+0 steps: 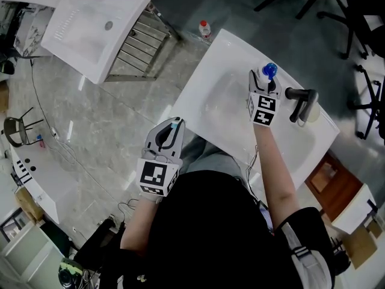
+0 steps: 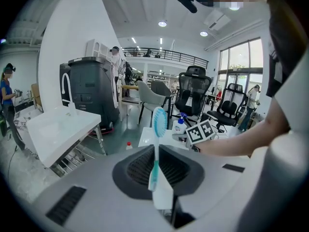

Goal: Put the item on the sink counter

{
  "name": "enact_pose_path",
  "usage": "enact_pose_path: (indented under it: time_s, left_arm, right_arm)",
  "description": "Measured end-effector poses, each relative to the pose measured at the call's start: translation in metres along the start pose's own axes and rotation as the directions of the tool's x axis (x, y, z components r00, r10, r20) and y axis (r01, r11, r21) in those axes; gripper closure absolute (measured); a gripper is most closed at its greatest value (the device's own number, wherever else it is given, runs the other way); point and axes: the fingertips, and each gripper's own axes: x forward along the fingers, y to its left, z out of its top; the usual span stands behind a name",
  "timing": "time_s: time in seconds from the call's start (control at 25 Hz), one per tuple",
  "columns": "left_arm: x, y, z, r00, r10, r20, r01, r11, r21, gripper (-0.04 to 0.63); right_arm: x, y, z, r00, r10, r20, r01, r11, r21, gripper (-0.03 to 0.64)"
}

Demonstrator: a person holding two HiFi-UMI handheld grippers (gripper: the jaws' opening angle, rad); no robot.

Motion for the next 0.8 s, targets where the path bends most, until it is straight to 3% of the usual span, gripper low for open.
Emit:
enact_pose_path:
  time_s: [0.28, 0.8]
  left_arm:
    - [-0.004, -0.001, 0.002, 1.000, -0.021, 0.015, 0.021, 1.000, 0.020, 0.552]
    - [-0.006, -0.028, 0.021, 0.988, -0.129, 0.083, 0.121, 0.989, 0.091, 0.553]
  right_arm:
    - [-0.021, 0.005, -0.005, 1.000, 0.002, 0.002, -0.002, 1.000, 0.015, 0.388]
    - [-0.107, 0.033, -0.011, 0.998, 0.047, 0.036, -0.048, 0.998, 0.050, 0.389]
